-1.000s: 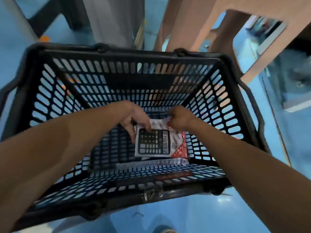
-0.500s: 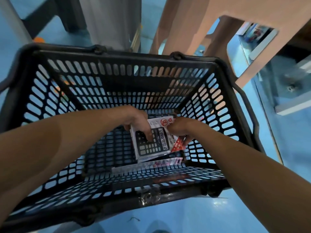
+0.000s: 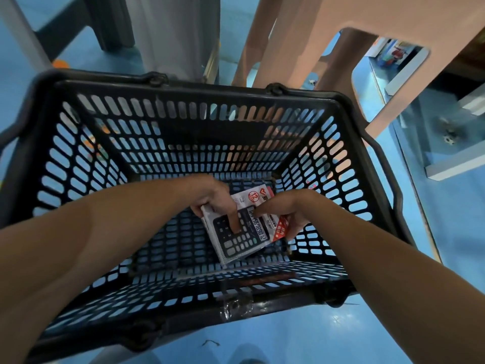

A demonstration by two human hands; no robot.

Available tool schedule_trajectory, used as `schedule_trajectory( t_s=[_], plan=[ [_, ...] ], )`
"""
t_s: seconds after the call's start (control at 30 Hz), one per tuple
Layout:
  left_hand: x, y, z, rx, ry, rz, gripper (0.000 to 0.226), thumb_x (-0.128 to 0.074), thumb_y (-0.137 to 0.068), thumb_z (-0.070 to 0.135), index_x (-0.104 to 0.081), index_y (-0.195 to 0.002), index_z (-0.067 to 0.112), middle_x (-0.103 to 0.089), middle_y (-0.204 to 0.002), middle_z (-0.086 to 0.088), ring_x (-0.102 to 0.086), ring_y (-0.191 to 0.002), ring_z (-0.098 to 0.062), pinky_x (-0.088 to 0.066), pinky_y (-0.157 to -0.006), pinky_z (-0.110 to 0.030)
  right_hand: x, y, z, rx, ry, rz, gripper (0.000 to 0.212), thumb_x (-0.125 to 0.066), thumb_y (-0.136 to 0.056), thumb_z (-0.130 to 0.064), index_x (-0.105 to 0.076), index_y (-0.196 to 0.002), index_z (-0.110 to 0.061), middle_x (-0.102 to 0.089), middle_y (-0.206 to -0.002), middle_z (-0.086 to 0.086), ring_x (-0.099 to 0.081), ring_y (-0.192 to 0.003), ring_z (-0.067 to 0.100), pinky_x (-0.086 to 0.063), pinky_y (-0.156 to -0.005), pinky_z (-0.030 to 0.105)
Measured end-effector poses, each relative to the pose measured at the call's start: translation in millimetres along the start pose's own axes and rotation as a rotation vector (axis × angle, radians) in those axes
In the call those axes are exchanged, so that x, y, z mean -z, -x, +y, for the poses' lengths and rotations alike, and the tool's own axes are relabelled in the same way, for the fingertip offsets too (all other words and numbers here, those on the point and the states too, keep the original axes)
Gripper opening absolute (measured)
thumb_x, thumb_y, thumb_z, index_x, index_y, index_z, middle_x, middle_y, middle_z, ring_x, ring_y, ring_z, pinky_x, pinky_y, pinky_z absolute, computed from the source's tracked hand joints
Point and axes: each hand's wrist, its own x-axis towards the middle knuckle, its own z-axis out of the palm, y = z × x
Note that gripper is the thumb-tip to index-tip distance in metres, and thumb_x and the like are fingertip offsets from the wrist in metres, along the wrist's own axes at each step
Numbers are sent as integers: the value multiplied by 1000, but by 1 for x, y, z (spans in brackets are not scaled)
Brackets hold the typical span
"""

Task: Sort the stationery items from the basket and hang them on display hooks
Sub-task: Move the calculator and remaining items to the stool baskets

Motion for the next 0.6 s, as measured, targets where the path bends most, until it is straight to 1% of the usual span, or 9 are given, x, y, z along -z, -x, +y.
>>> schedule_trajectory(
  t_s=[0.1,0.2,0.27,0.3,0.37,0.4,0.43,0.53,0.6],
  plan=[
    [7,0,-6,-5,78,-82,48,-94,-69,34,-73,-110,22,-78,-100,5,-72,-92,-16,-55,-73,-27,7,-3,4,39,-44,-17,55,-76,-91,-35,-48,-134,-14,-59,-125,15,-64,-111,37,-54,-99,58],
    [16,5,-10,-64,168,-167,38,-87,-79,23,-76,-113,11,-80,-104,-5,-75,-106,-24,-57,-101,-38,13,-8,10,111,-130,-13,53,-80,-87,-36,-57,-129,-13,-63,-121,14,-67,-108,35,-56,-98,55],
    [23,9,-12,-61,184,-217,37,-81,-85,19,-73,-119,8,-78,-112,-10,-72,-112,-27,-51,-109,-43,13,-10,9,177,-109,22,54,-81,-84,-45,-63,-124,-14,-68,-121,10,-69,-107,31,-59,-93,51],
    [27,11,-14,-58,163,-241,35,-79,-87,18,-72,-120,9,-78,-114,-11,-72,-111,-27,-50,-111,-44,11,-10,7,198,-63,50,61,-81,-80,-54,-64,-124,-15,-70,-120,9,-71,-104,30,-61,-90,49],
    [37,16,-19,-53,43,-262,32,-76,-89,17,-71,-120,11,-77,-117,-11,-72,-107,-27,-49,-112,-46,4,-9,1,204,117,79,92,-74,-69,-78,-59,-135,-16,-66,-131,8,-72,-102,30,-64,-83,43],
    [42,20,-22,-49,-22,-255,34,-77,-89,18,-70,-122,11,-76,-119,-12,-72,-110,-28,-48,-112,-47,-1,-8,-1,185,228,56,106,-66,-64,-88,-52,-143,-18,-62,-135,8,-74,-98,28,-64,-78,39],
    [46,22,-26,-40,-63,-242,38,-78,-88,18,-69,-124,11,-75,-120,-13,-71,-114,-29,-49,-111,-47,-8,-6,-3,160,327,2,109,-61,-64,-91,-47,-146,-20,-61,-132,8,-76,-90,25,-64,-72,35],
    [56,27,-36,-7,-115,-149,49,-86,-81,23,-69,-125,15,-77,-115,-7,-72,-113,-29,-51,-108,-47,-29,-6,-5,99,683,-190,75,-66,-84,-71,-55,-136,-18,-60,-113,0,-66,-88,17,-54,-67,28],
    [59,31,-43,39,-148,-41,59,-92,-71,33,-68,-124,23,-75,-118,-1,-68,-114,-26,-46,-111,-48,-43,-6,-6,80,931,-227,49,-65,-95,-51,-59,-130,-17,-54,-105,-5,-57,-85,15,-47,-63,27]
  ],
)
